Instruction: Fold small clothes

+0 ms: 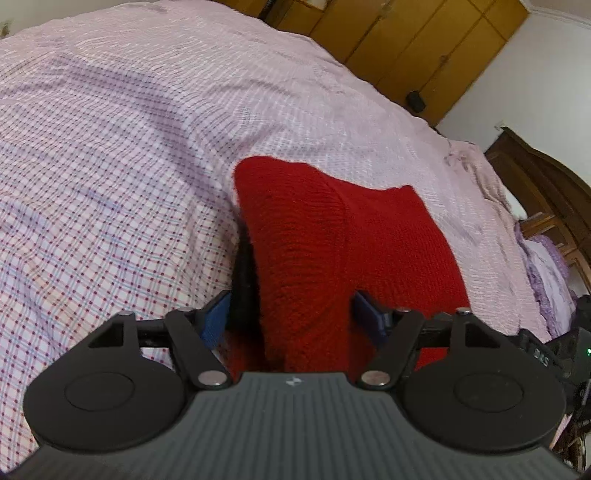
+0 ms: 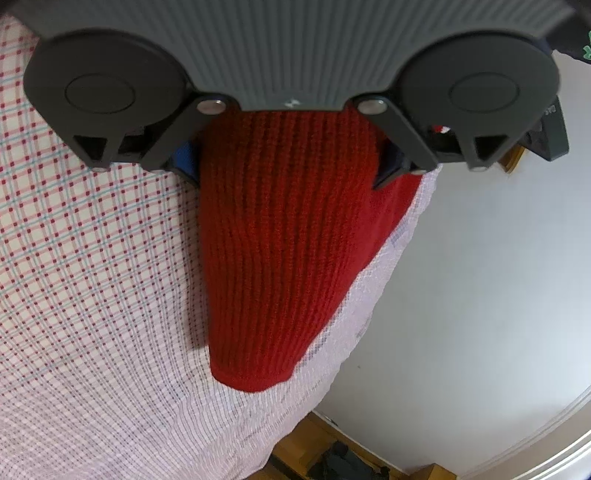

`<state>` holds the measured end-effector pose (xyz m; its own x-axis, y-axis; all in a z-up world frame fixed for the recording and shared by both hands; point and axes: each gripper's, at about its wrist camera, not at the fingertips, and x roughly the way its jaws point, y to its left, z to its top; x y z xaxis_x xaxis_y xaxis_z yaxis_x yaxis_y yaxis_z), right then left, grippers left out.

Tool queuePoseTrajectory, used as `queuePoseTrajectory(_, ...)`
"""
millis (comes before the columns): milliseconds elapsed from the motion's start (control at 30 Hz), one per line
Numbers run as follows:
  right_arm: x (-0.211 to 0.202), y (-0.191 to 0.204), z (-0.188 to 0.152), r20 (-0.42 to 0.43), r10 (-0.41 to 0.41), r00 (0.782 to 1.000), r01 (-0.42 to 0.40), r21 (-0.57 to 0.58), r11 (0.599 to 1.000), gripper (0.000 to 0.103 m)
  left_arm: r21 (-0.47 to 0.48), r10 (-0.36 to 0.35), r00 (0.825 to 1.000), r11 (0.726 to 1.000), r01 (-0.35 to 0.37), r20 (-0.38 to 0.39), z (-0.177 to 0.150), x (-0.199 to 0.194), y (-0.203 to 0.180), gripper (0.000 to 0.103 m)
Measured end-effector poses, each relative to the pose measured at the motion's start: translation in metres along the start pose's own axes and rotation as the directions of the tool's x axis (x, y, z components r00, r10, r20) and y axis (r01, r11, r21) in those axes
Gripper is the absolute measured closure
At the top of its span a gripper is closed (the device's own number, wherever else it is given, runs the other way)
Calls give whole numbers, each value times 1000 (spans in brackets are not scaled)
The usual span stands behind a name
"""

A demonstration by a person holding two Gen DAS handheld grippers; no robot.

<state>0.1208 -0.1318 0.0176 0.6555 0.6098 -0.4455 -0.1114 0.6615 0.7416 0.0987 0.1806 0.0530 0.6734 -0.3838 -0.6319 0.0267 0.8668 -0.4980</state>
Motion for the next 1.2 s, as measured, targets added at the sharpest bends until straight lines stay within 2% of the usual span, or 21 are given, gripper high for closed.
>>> queuePoseTrajectory(67, -4, 2, 1, 15, 16, 1000, -16, 8, 1000, 26, -7, -35, 999, 999, 35, -2, 0, -1, 2, 38)
queuePoseTrajectory(167, -10, 8, 6, 24, 36, 999, -37, 20, 999, 31, -26, -75, 997, 997, 75, -1, 0, -2, 4, 42)
queuePoseTrajectory(367, -29, 30, 21, 46, 101, 994, -102, 29, 994, 34, -60, -145, 989, 987, 146, 13, -3, -13, -4, 46)
queuePoseTrajectory(567, -74, 42, 26, 54, 83, 995, -83, 6, 996, 34, -18, -200, 980, 980, 200, 0, -15, -25, -43, 46)
queuePoseTrajectory(867, -160, 29, 20, 83, -53, 995, 50, 27, 998, 34, 96, -253, 964, 961, 260, -80, -61, -30, -121, 46)
queuePoseTrajectory(933, -170, 18, 18, 79, -91, 993, 87, 45, 995, 34, 137, -230, 968, 961, 242, -98, -74, -28, -134, 46)
queuePoseTrajectory(1067, -169, -14, 5, 50, -165, 985, 159, 105, 982, 33, 211, -140, 985, 964, 159, -102, -97, -23, -148, 46)
queuePoseTrajectory(1200, -157, -40, -6, 41, -260, 965, 258, 50, 965, 29, 227, -107, 988, 965, 130, -112, -114, -20, -148, 44)
